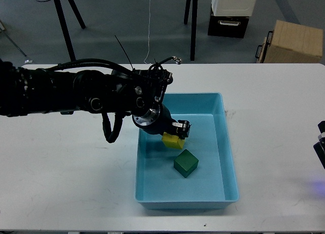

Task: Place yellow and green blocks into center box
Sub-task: 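Lower the yellow cube beside the green cube and open the left gripper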

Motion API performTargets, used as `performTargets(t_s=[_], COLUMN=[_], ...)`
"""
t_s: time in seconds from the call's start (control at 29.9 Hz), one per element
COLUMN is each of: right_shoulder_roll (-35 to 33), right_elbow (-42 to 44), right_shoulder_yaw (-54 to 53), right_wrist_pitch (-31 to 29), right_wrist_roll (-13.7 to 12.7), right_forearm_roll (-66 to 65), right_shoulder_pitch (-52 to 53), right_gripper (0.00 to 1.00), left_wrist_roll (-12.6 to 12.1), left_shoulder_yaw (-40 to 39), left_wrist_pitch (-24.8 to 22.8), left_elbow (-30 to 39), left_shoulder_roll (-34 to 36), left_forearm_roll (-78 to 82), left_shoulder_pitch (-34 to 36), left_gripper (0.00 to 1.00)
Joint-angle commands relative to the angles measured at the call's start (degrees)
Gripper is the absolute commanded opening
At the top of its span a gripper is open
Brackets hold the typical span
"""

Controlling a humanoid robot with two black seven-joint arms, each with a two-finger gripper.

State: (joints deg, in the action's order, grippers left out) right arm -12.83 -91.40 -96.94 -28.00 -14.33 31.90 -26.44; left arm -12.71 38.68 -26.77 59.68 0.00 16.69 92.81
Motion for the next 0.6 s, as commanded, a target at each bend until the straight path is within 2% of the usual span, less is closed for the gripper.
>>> performTargets(t_s=[0.0,0.1,0.4,0.57], right_shoulder_roll=[0.0,0.0,0.0,0.0], right_elbow=[0.0,0.0,0.0,-0.09], right_shoulder_yaw=[0.0,0.0,-0.09,-0.09], right_wrist_pitch=[0.0,0.0,0.0,0.0], right_wrist_roll=[0.0,0.0,0.0,0.0], right_forearm_roll=[0.0,0.0,0.0,0.0], right_shoulder_pitch=[-0.01,-0.01,-0.01,-0.01], right_gripper=[0.99,0.99,0.99,0.99], left_wrist_roll=[0.23,0.23,0.23,0.4], left_shoulder_yaw=[-0.01,-0.1,-0.45,-4.48], left_wrist_pitch=[0.05,-0.04,0.13,0.93], left_elbow=[0.0,0.0,0.0,0.0], left_shoulder_roll=[0.0,0.0,0.0,0.0], left_forearm_roll=[-0.25,-0.26,-0.26,-0.34], left_shoulder_pitch=[0.0,0.0,0.09,2.19], left_gripper=[0.7,0.76,0.79,0.86])
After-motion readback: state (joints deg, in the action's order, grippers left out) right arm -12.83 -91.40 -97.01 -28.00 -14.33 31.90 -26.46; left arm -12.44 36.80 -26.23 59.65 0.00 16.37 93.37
